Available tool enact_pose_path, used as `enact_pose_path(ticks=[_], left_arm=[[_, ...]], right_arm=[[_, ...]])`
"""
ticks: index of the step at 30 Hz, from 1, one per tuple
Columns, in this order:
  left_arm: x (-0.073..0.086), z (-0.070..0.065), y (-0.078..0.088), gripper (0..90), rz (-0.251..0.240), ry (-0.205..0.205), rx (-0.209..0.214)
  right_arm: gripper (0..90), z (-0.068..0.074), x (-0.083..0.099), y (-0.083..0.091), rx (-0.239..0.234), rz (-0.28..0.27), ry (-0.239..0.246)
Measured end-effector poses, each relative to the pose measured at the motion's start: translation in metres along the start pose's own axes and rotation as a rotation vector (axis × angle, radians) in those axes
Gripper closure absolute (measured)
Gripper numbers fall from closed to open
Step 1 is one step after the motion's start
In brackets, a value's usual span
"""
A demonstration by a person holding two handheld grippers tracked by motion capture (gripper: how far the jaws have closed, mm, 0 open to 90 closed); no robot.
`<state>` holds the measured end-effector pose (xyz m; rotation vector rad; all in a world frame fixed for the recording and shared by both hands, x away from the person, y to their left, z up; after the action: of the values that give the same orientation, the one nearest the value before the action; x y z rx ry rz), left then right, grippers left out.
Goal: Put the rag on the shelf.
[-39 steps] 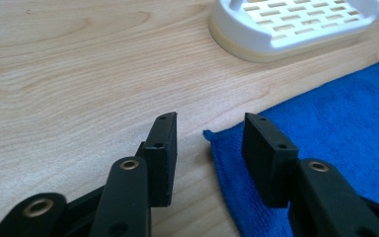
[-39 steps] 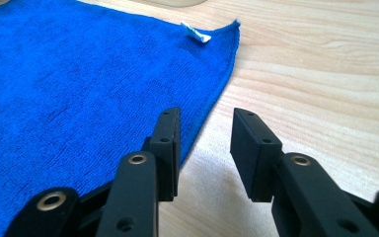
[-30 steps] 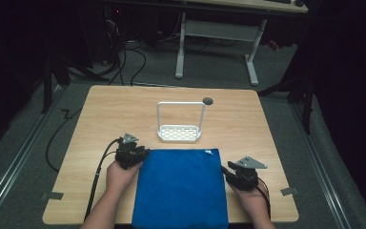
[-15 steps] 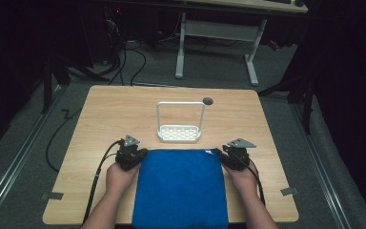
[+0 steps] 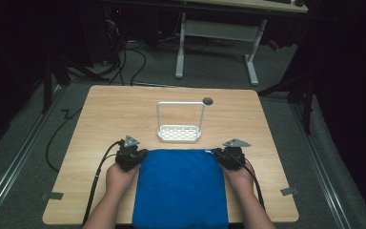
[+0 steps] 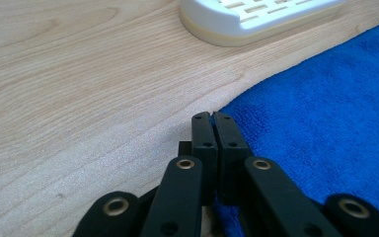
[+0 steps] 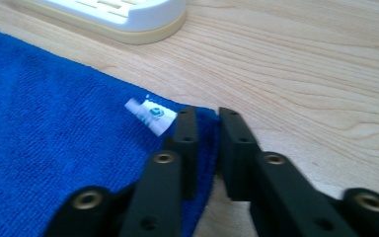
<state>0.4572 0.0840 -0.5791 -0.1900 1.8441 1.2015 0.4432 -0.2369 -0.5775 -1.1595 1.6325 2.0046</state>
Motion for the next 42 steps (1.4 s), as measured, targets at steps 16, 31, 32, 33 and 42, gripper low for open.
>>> enact_pose_path(ticks=[16, 31, 32, 33, 42], left_arm=[[-0.012, -0.002, 0.029, 89.2, -0.161, -0.013, -0.019], [-0.028, -0.008, 0.060, 89.0, -0.308, -0.007, -0.022], [-0.029, -0.008, 0.062, 89.0, -0.312, -0.006, -0.025], [-0.030, -0.008, 0.063, 89.0, -0.318, -0.010, -0.027], [-0.038, -0.012, 0.076, 89.2, -0.368, -0.025, -0.036]], right_arm=[[89.1, 0.013, -0.012, 0.040, -0.007, -0.169, 0.026], [89.0, 0.021, -0.025, 0.066, -0.013, -0.293, 0.026], [89.0, 0.021, -0.026, 0.067, -0.009, -0.302, 0.027], [89.0, 0.022, -0.026, 0.069, -0.009, -0.309, 0.027], [89.0, 0.023, -0.032, 0.080, -0.010, -0.357, 0.019]])
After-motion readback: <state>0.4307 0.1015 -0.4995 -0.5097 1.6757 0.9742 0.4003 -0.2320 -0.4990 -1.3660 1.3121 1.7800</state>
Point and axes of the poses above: each handheld gripper's, and its own axes: y roughly backward along the jaws, x roughly out of its underside, z roughly to its left, the point moved 7 cm from there along -y, roughly forward along the jaws, and after that the axes turned 1 degree about -y, right-handed, at the moved point
